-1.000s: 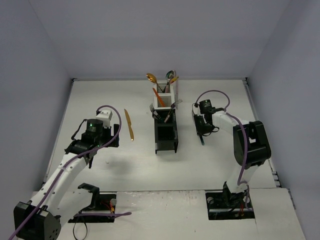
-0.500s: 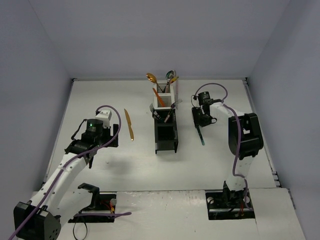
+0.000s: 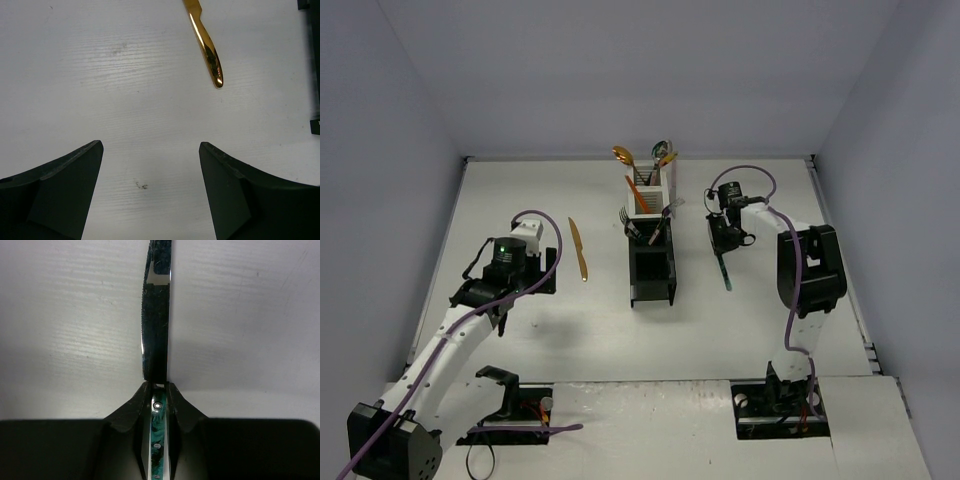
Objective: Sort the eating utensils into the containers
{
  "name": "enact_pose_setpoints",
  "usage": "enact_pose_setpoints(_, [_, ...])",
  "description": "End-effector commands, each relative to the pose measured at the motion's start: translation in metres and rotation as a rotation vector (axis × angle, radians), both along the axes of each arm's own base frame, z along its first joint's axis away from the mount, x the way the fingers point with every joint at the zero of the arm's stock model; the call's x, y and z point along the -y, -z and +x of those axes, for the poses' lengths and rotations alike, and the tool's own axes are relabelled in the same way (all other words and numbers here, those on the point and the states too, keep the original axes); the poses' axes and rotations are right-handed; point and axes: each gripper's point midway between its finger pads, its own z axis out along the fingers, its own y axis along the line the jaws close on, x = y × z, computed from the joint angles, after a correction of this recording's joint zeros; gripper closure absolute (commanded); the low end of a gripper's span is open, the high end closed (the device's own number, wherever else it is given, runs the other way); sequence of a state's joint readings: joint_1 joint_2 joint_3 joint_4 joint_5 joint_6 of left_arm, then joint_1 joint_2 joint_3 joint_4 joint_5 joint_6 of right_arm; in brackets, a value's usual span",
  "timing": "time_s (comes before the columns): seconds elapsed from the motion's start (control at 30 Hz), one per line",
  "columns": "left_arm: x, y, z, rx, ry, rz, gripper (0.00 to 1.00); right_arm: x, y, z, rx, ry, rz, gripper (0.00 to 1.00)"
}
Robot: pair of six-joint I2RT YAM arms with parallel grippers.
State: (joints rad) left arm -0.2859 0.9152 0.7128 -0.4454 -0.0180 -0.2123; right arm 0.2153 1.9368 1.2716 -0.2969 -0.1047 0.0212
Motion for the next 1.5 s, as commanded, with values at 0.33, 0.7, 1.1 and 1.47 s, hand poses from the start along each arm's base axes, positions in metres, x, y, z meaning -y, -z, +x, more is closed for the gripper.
enact_pose_setpoints(0.33, [0.001,-0.024,0.017,0.063,-0.006,-0.008,0.25,-0.023,-0.231,0.009,0.558,-0.178,0.033,1.00])
enact_pose_setpoints(0.7, [0.002,-0.020,0.018,0.054,-0.024,-0.036,0.25,-0.137,-0.365,-0.047,1.179,-0.659,0.347,1.00])
enact_pose_setpoints(1.1, [0.003,-0.015,0.020,0.054,-0.027,-0.045,0.25,-0.205,-0.336,-0.080,1.273,-0.748,0.659,1.00])
enact_pose_setpoints(1.47, [0.003,-0.009,0.021,0.057,-0.022,-0.042,0.25,-0.203,-0.264,-0.094,1.205,-0.725,0.709,0.98])
